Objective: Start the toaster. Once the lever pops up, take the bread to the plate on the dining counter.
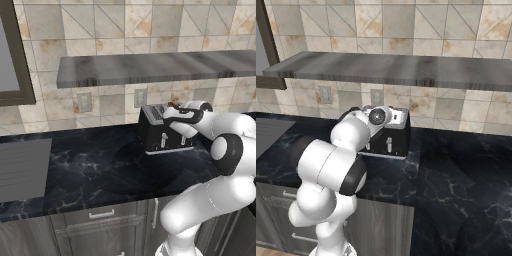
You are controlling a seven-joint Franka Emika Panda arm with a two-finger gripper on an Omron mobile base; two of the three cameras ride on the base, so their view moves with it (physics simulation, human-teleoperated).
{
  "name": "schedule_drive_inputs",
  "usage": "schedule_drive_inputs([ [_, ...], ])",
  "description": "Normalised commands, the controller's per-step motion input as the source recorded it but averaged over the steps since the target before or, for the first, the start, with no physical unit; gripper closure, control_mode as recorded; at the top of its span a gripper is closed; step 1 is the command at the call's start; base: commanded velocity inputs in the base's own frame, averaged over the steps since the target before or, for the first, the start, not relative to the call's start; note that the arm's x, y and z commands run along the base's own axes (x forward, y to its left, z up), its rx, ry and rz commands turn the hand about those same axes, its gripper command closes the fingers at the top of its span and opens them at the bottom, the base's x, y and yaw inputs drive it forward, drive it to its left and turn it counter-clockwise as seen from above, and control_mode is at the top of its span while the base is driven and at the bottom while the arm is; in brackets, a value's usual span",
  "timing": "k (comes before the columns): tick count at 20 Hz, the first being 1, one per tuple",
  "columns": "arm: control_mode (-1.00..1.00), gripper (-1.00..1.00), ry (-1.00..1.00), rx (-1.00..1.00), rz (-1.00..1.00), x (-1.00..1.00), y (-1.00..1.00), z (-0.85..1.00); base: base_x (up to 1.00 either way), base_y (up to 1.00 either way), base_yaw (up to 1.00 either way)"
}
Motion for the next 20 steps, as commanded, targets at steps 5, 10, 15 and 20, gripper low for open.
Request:
schedule_drive_inputs([
  [5,-1.0,-1.0,0.0,0.0,0.0,0.01,0.0,-0.1,0.0,0.0,0.0],
  [10,-1.0,-1.0,0.0,0.0,0.0,0.02,0.0,-0.09,0.0,0.0,0.0],
  [15,-1.0,-1.0,0.0,0.0,0.0,0.03,0.0,-0.08,0.0,0.0,0.0],
  [20,-1.0,-1.0,0.0,0.0,0.0,0.08,0.02,-0.01,0.0,0.0,0.0],
])
